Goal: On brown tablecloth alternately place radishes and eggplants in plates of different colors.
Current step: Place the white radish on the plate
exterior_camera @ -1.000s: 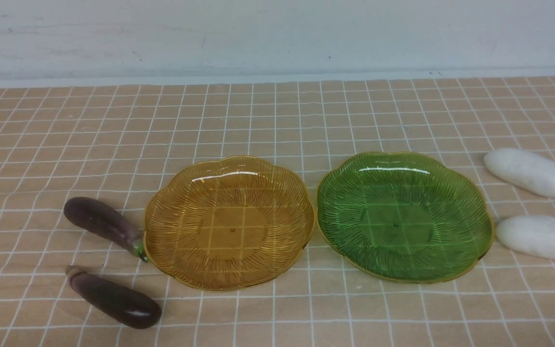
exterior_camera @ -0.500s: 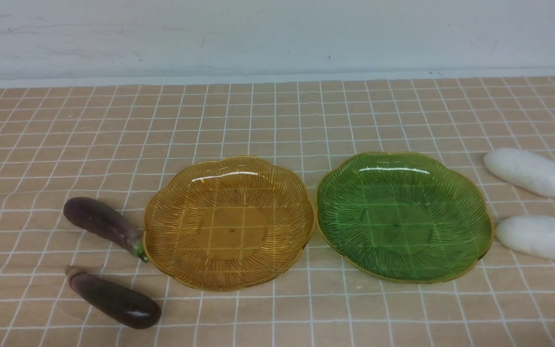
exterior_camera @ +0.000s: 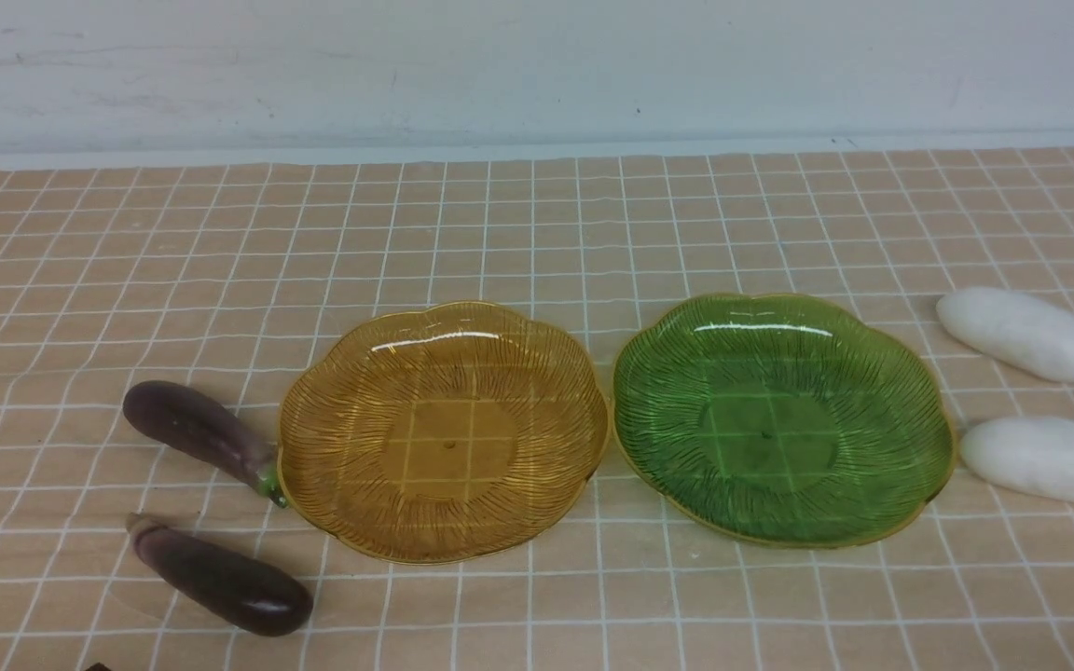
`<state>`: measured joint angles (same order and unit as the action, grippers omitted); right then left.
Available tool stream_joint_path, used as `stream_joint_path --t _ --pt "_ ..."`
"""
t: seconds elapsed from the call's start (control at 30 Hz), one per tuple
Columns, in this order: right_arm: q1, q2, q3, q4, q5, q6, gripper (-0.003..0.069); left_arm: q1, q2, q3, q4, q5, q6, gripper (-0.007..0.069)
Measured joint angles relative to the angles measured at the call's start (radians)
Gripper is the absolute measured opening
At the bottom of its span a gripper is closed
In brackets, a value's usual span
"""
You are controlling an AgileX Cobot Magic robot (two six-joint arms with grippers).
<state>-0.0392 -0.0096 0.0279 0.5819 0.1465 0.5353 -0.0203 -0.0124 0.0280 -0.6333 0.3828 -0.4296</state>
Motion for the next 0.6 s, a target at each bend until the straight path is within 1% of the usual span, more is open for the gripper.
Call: stream_joint_path --t 0.07,0.2,0.27,0.3,0.33,0.37,0.4,0.47,0.53,0.6 --pt "0.000 0.000 0.000 0.011 -0.033 -0.003 -0.0017 0.000 0.000 0.000 -0.069 0.000 -0.008 -0.0013" --pt "0.001 0.000 -0.031 -0.006 -0.068 -0.064 -0.0017 0.000 0.000 0.000 -0.094 -0.031 -0.003 -0.0013" --pt "0.007 0.000 -0.137 -0.080 -0.041 -0.172 -0.0017 0.000 0.000 0.000 -0.098 -0.050 0.031 -0.0013" --pt "0.009 0.012 -0.215 -0.131 0.000 -0.238 -0.0017 0.000 0.000 -0.007 -0.098 -0.043 0.059 -0.0013" --pt "0.010 0.031 -0.270 -0.165 0.042 -0.279 -0.0017 0.000 0.000 -0.021 -0.096 -0.024 0.089 -0.0013" --pt "0.011 0.066 -0.337 -0.206 0.111 -0.326 -0.0017 0.000 0.003 -0.042 -0.093 0.001 0.121 -0.0013" --pt "0.013 0.126 -0.411 -0.254 0.220 -0.370 -0.0017 0.000 0.021 -0.082 -0.085 0.026 0.165 -0.0013" --pt "0.013 0.271 -0.523 -0.326 0.441 -0.409 -0.0017 0.000 0.096 -0.151 -0.058 0.067 0.222 -0.0011" --pt "0.013 0.455 -0.603 -0.386 0.685 -0.389 -0.0013 0.000 0.206 -0.233 -0.014 0.140 0.280 -0.0011" --pt "0.013 0.602 -0.642 -0.431 0.808 -0.328 -0.0006 0.000 0.306 -0.285 0.018 0.193 0.323 -0.0011"
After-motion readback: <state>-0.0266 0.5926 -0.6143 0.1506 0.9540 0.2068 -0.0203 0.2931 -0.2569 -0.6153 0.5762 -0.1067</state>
